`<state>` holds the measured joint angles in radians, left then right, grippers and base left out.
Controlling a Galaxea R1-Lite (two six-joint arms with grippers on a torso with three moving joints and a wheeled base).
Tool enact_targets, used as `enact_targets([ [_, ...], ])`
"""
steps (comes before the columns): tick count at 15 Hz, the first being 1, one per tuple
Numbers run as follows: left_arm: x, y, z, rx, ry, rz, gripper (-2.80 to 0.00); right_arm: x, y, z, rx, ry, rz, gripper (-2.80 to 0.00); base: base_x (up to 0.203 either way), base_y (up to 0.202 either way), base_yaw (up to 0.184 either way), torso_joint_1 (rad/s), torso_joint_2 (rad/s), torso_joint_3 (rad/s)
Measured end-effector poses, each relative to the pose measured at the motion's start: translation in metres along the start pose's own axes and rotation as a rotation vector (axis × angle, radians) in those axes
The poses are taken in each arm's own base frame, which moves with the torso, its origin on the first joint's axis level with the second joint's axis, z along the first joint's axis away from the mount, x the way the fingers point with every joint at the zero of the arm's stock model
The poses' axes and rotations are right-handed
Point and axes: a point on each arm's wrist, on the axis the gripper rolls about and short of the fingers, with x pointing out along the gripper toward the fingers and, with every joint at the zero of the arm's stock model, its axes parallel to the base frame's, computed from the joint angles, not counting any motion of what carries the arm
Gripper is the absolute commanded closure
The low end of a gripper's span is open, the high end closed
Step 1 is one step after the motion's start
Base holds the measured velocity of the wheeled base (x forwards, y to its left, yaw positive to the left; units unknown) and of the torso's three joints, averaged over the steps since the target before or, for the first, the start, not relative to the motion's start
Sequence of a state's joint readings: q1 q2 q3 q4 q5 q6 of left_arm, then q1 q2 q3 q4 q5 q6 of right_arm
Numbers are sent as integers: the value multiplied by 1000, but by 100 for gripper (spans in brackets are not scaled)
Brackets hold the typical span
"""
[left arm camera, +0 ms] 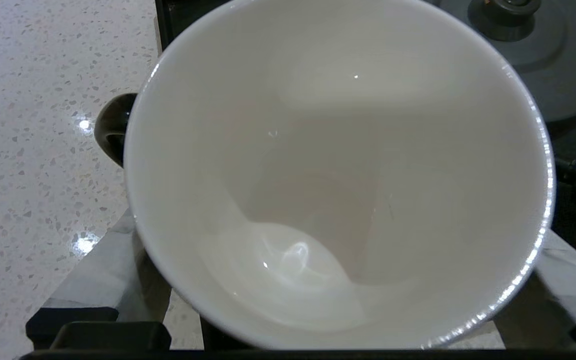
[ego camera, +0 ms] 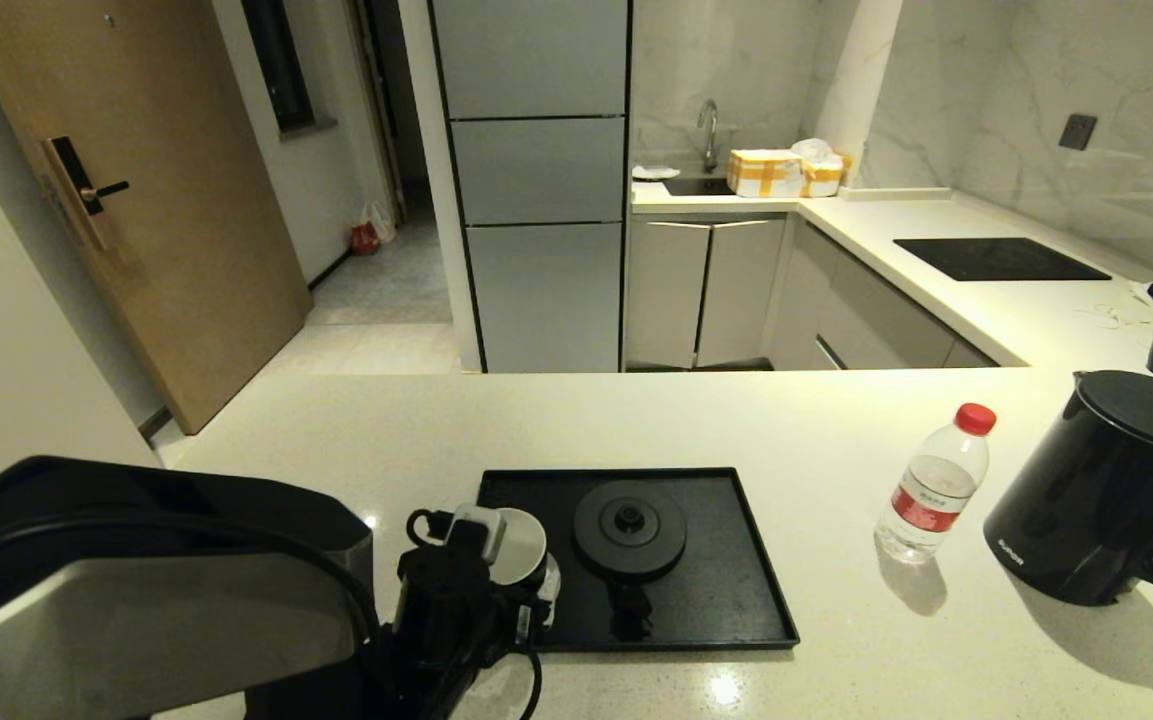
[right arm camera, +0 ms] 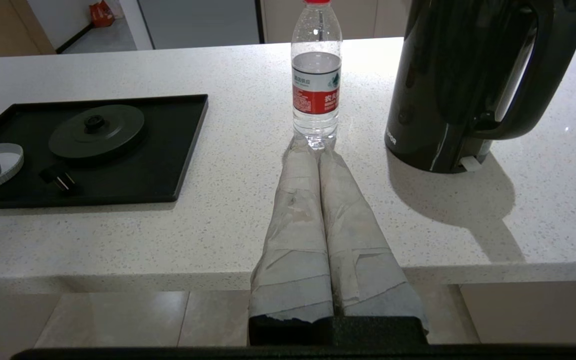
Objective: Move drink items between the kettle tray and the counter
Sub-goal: Return the tea cup to its original position
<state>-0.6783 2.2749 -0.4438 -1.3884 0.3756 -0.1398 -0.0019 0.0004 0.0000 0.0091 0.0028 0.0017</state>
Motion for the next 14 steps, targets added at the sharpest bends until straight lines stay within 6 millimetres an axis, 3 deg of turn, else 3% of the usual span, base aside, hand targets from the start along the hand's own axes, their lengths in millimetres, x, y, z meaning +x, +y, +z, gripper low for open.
enact_targets([
  [14,-3,-2,2,-12,-61,36,-280,0,0,0,0,0,-1,0,0,0,0,0,0,0],
])
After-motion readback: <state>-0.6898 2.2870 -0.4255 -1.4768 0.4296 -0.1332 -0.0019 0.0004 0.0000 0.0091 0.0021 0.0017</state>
